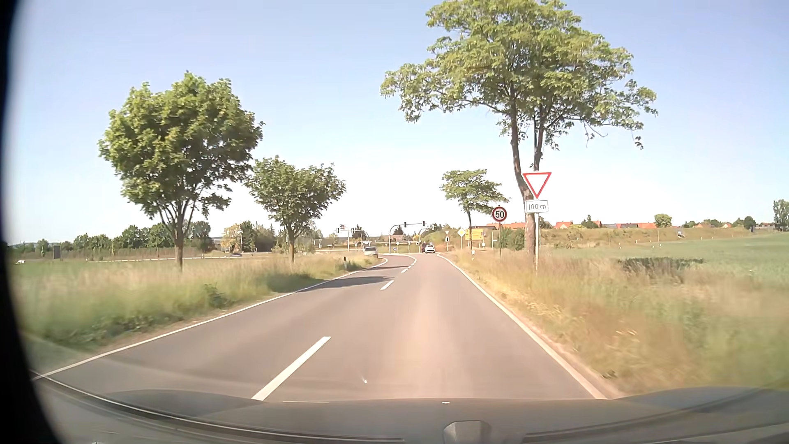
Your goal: Follow the waypoints while adhering to traffic rules and regulations
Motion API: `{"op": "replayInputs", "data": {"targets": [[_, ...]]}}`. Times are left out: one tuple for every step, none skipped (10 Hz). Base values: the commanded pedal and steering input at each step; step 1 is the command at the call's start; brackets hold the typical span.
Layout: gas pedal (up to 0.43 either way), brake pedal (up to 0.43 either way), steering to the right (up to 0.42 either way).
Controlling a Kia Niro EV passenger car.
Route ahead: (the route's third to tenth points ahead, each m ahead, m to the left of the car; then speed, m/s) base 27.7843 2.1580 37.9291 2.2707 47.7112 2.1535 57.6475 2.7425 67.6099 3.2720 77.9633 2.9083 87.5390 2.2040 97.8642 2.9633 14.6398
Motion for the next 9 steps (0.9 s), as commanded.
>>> {"op": "replayInputs", "data": {"targets": [[0.0,0.006,0.013],[0.0,0.006,0.012],[0.0,0.006,0.012],[0.0,0.006,0.009],[0.0,0.006,0.007],[0.0,0.006,0.005],[0.0,0.006,0.005],[0.0,0.006,0.005],[0.0,0.006,0.004]]}}
